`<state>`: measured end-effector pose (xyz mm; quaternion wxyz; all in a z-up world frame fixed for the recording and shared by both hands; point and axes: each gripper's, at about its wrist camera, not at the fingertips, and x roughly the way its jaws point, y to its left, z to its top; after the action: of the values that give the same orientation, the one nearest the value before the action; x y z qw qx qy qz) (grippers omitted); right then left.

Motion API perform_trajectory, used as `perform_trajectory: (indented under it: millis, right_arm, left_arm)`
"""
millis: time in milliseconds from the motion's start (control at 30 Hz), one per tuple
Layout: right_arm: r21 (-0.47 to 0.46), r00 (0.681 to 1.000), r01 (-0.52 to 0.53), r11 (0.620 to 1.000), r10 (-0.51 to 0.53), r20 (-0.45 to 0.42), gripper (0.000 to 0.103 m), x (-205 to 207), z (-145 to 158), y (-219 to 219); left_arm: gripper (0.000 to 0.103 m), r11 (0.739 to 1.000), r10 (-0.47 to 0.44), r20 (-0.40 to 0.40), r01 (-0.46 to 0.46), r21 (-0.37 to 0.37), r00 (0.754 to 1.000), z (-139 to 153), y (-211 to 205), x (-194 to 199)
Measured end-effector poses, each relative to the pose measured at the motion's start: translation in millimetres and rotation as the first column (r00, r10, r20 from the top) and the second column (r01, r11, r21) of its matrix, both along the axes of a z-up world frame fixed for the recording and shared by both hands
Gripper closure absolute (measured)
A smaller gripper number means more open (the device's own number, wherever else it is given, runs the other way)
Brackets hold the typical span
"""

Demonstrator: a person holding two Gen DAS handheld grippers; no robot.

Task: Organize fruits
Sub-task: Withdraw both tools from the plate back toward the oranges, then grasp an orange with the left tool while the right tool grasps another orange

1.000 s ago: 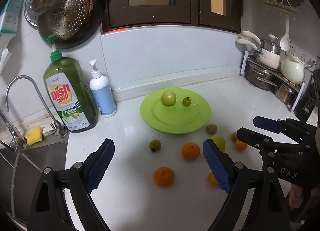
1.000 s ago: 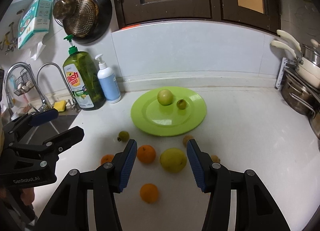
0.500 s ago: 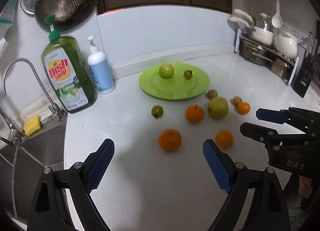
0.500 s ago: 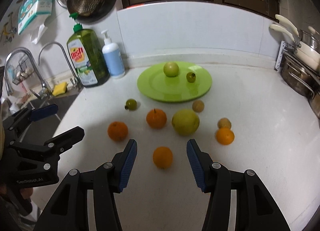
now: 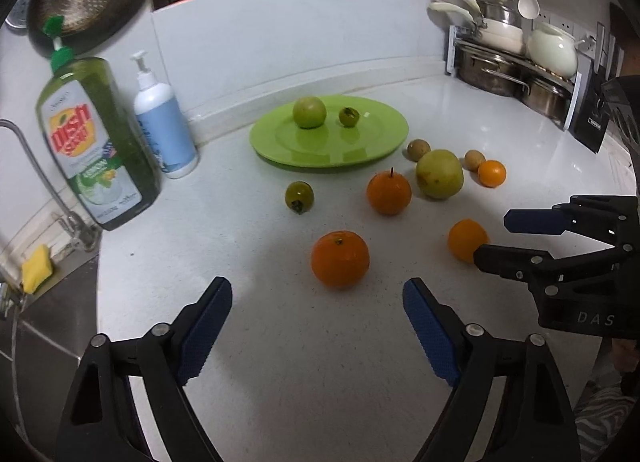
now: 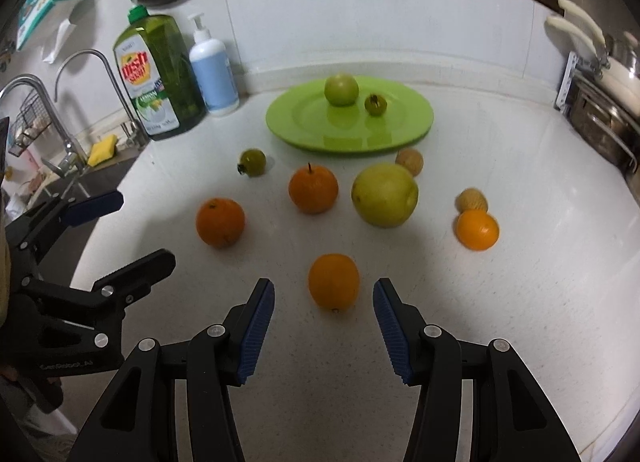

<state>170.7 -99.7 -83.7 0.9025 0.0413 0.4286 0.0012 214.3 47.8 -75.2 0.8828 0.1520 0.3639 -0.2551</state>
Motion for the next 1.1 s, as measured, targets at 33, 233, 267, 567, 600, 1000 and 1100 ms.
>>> perform_trajectory:
  millis: [33, 233, 267, 567, 600, 1000, 1100]
  right_arm:
    - [0.000, 1.000, 0.003, 1.000, -0.003, -0.005, 0.050, 1, -2, 0]
    - [0.008, 1.000, 0.016, 1.000, -0.016, -0.026, 0.051, 9, -13, 0]
    - [0.012, 0.999, 0.018, 1.000, -0.017, -0.029, 0.051, 10, -15, 0]
    - [0.042, 0.998, 0.024, 0.999, -0.022, -0.051, 0.060, 23, -22, -3]
    - [0.044, 0.998, 0.024, 0.999, -0.021, -0.053, 0.061, 23, -22, -4]
    - [0.045, 0.998, 0.014, 0.999, -0.011, -0.055, 0.069, 28, -26, -5]
    - [0.045, 0.998, 0.010, 0.999, -0.008, -0.054, 0.069, 30, -26, -4]
  left_arm:
    - [0.020, 1.000, -0.006, -0.006, 0.006, 0.000, 1.000, -3, -1, 2]
    - [0.029, 0.999, -0.038, -0.057, 0.038, -0.006, 0.998, -17, -11, 17]
    - [0.031, 0.999, -0.040, -0.064, 0.039, -0.012, 0.997, -18, -11, 19]
    - [0.040, 0.999, -0.030, -0.118, 0.026, -0.042, 0.993, -28, -20, 32]
    - [0.041, 0.999, -0.029, -0.121, 0.024, -0.048, 0.992, -28, -20, 33]
    - [0.055, 0.998, -0.009, -0.141, 0.001, -0.057, 0.990, -31, -26, 44]
    - [0.061, 0.998, -0.013, -0.156, 0.004, -0.063, 0.988, -33, -27, 44]
